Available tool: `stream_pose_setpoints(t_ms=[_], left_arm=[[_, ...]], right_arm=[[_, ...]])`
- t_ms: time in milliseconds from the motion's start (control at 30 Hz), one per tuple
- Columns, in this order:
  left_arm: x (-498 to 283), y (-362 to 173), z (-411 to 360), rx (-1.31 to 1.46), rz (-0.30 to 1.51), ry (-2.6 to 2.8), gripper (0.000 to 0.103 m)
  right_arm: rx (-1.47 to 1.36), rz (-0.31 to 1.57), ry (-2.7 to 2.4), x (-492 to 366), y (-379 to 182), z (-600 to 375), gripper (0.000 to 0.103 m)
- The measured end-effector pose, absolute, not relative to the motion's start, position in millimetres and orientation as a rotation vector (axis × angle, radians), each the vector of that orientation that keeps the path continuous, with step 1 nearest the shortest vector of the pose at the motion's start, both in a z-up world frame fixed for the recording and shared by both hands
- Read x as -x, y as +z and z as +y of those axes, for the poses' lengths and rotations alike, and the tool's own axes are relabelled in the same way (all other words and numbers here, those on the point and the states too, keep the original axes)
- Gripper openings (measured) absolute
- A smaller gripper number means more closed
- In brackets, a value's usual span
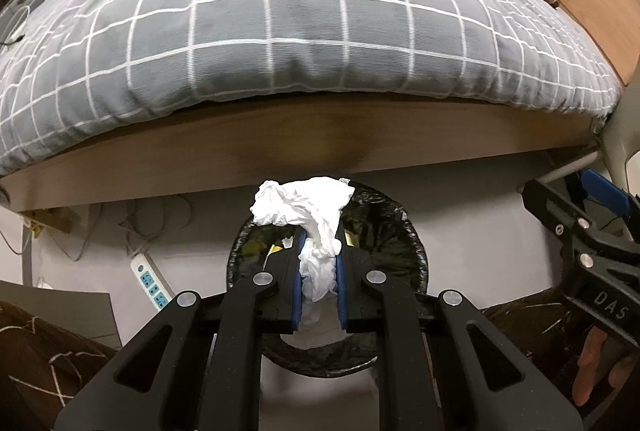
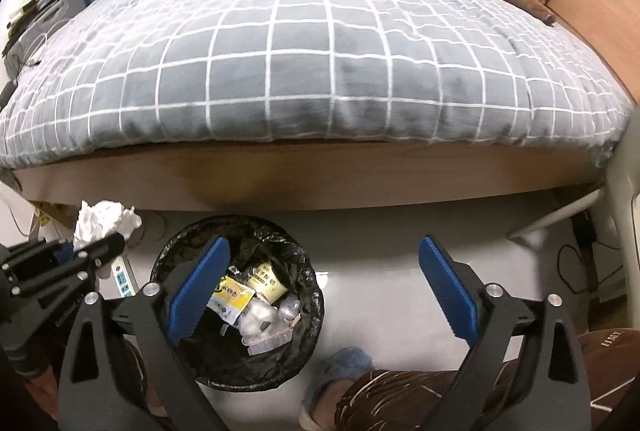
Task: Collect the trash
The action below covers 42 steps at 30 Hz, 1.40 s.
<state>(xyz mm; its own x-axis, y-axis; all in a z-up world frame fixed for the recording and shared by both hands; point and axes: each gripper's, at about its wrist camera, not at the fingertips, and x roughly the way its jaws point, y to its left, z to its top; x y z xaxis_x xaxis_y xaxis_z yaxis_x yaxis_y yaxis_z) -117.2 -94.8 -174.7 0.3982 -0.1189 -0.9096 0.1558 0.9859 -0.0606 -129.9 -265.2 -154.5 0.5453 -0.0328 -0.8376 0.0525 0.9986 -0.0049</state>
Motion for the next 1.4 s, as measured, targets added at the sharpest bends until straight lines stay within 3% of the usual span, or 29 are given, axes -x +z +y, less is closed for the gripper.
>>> stream_pose_setpoints(t_ms=[333,500,933,1400], left_arm=[[116.1,-178.4,-97.6,-0.043,1.145,-0.164,0.018],[115.5,-175.8,-89.6,-0.047,1.123,-0.137,0.045],[119.2,-142.7,-63.5,-0.050,1.025,-0.089,0.096],[153.9,-5.3,-44.6,-0.017,0.776,-0.068,0.097]], right_arm=[[-0.001,0.994,-0.055,127.4,-154.6,-262.0,0.092],[-0.024,0.979,-0.044,125.8,-150.5,-260.6,0.092],[-0.051,0.927,-0.012,121.6,-129.4,-255.2,0.092],[-0.024,0.688,-0.009,168.4,-0.9,-244.6,0.095]])
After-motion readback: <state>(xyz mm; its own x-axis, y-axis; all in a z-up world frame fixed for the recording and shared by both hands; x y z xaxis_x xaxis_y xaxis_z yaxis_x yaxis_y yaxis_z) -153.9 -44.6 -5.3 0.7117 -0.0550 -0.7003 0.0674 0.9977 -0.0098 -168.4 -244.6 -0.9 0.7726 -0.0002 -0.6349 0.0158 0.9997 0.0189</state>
